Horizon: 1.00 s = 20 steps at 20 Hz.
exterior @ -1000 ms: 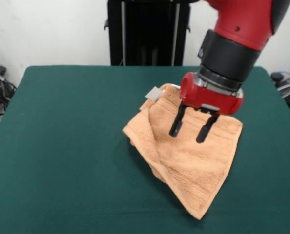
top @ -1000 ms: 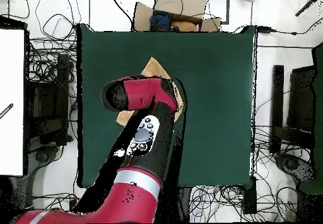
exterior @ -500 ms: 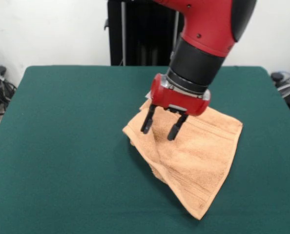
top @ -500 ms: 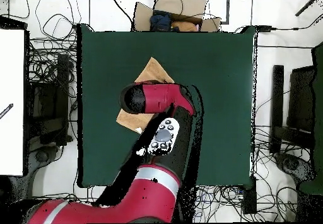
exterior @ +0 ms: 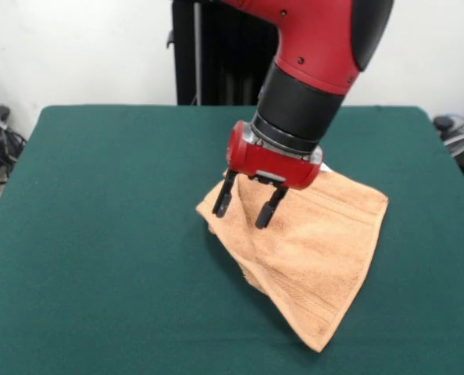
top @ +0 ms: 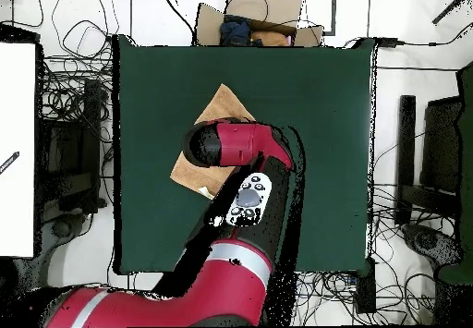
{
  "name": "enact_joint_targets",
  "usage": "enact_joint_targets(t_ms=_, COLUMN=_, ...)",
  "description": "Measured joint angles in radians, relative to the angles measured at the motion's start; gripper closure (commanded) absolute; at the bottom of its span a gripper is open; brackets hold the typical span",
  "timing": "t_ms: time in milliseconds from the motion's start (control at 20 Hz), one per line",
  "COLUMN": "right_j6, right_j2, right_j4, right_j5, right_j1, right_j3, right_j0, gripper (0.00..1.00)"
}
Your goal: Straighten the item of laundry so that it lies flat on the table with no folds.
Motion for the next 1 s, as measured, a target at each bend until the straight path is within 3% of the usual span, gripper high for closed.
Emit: enact_joint_targets(t_ms=1000, right_j6=0.0, right_j2=-0.004, right_j4=0.0, right_j5=-0.09, right_j1=0.117, right_j3=-0.009, right_j0=0.007, gripper=0.0)
